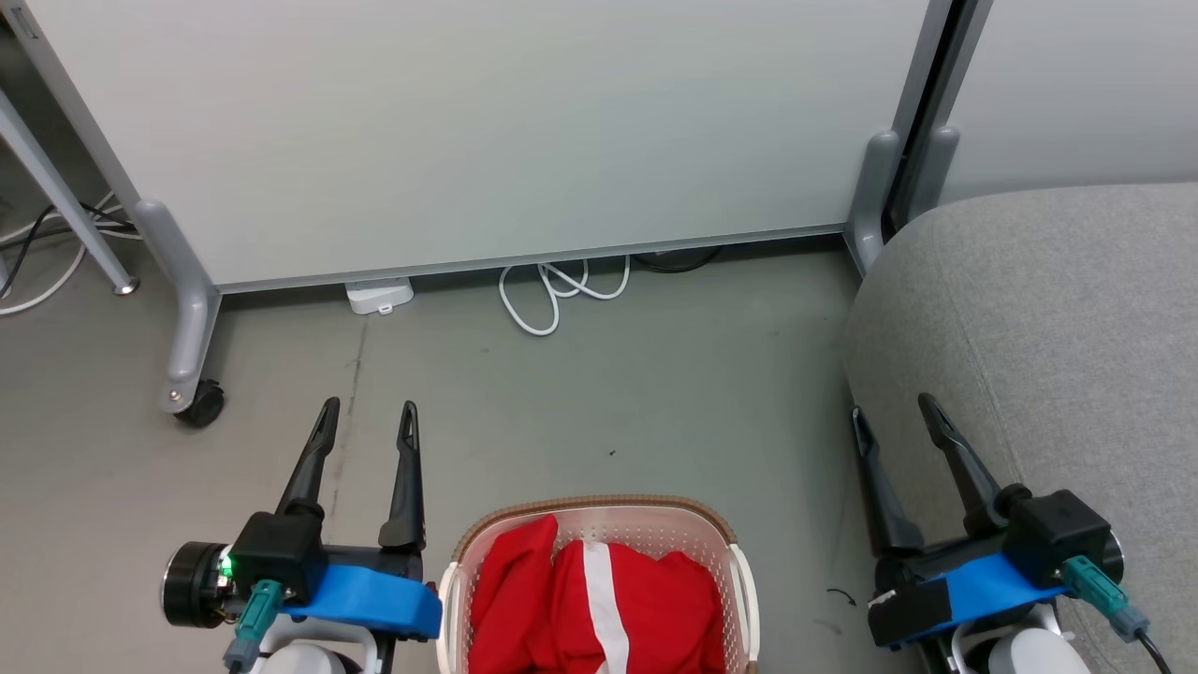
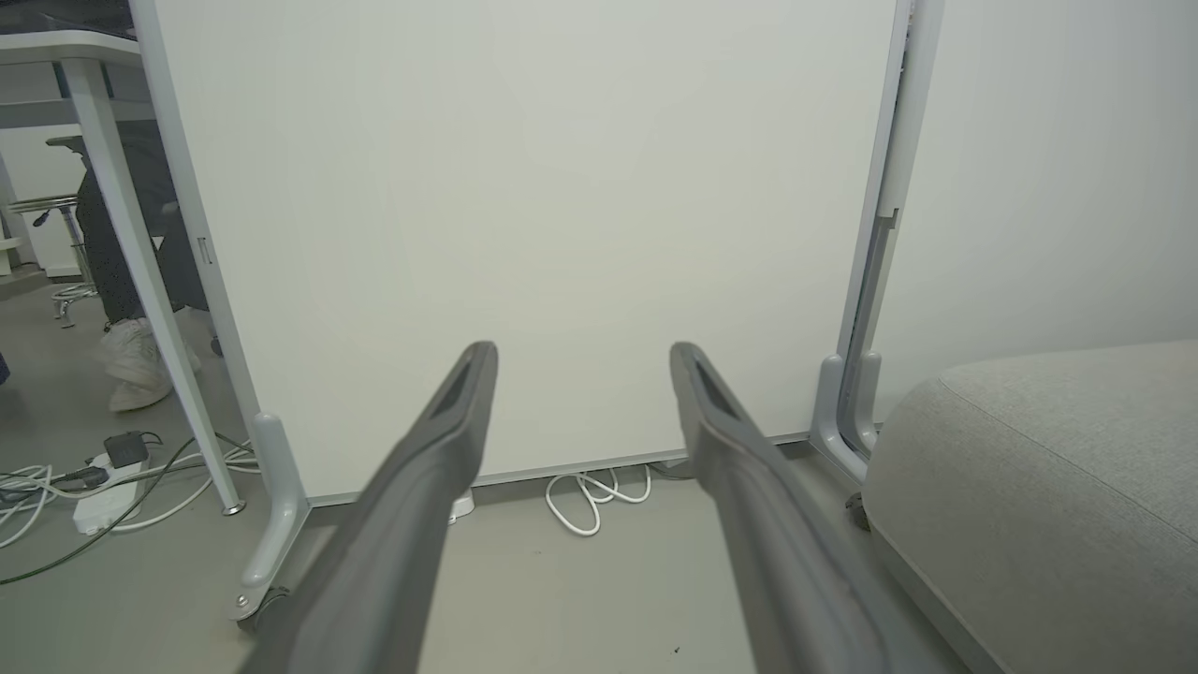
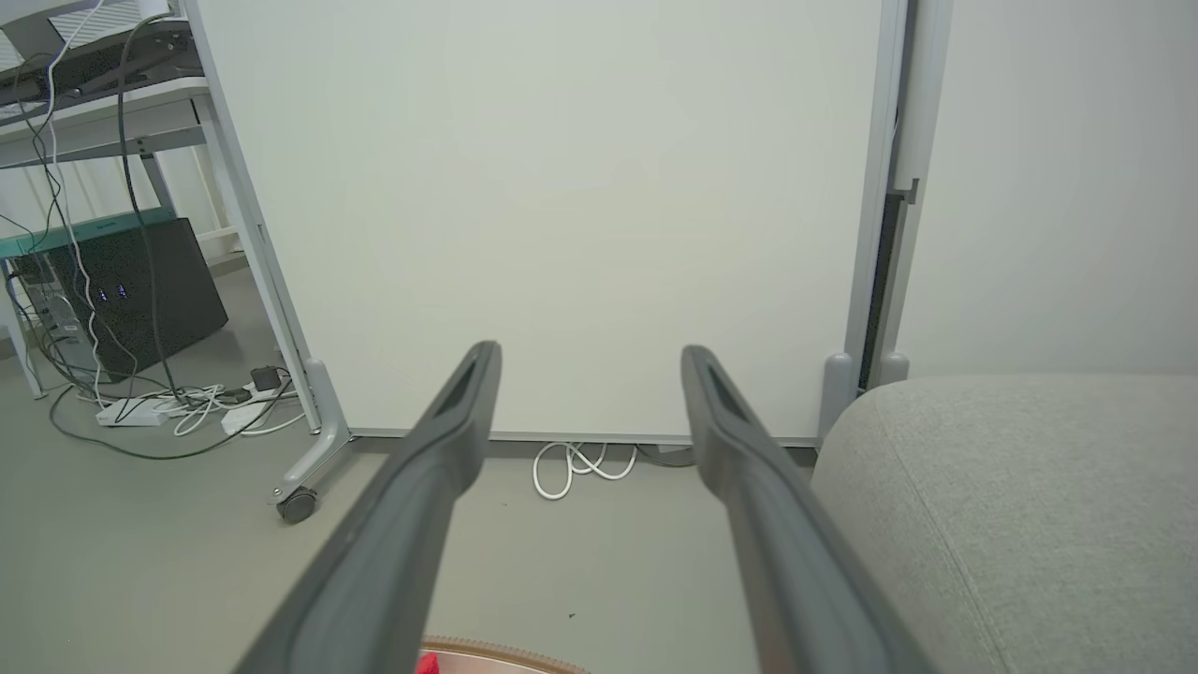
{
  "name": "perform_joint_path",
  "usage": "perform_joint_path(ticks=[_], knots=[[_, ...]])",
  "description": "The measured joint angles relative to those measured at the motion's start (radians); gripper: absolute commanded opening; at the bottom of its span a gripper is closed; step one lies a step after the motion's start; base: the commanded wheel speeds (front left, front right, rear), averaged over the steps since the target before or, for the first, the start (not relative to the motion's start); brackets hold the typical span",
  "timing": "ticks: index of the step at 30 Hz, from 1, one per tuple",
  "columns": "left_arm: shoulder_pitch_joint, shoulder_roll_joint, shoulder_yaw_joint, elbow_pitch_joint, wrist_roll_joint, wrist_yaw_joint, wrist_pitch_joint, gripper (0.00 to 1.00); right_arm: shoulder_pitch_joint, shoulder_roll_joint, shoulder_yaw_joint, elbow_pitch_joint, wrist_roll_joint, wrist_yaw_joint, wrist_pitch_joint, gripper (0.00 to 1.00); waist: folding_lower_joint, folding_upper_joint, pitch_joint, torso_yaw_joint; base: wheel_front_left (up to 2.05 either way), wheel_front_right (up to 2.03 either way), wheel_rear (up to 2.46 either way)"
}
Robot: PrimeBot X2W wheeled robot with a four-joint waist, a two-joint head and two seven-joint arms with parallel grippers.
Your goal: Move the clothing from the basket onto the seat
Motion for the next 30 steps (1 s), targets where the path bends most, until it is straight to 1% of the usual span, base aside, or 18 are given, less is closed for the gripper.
perform_joint_path(ticks=[8,18,30], knots=[[0.000,-0.008,0.004,0.017,0.036,-0.016,-0.013,1.00,-0.008,0.000,-0.004,0.010,-0.048,0.000,-0.013,1.00,0.0000,0.0000,0.002,0.000,0.00,0.00,0.00],[-0.001,-0.015,0.019,0.046,0.021,-0.035,-0.013,1.00,-0.009,0.000,-0.009,0.029,-0.037,0.000,-0.014,1.00,0.0000,0.0000,-0.002,-0.002,0.00,0.00,0.00],[-0.003,-0.018,0.025,0.055,0.023,-0.044,-0.013,1.00,-0.009,0.000,-0.010,0.035,-0.031,0.000,-0.014,1.00,0.0000,0.0000,-0.001,-0.002,0.00,0.00,0.00]])
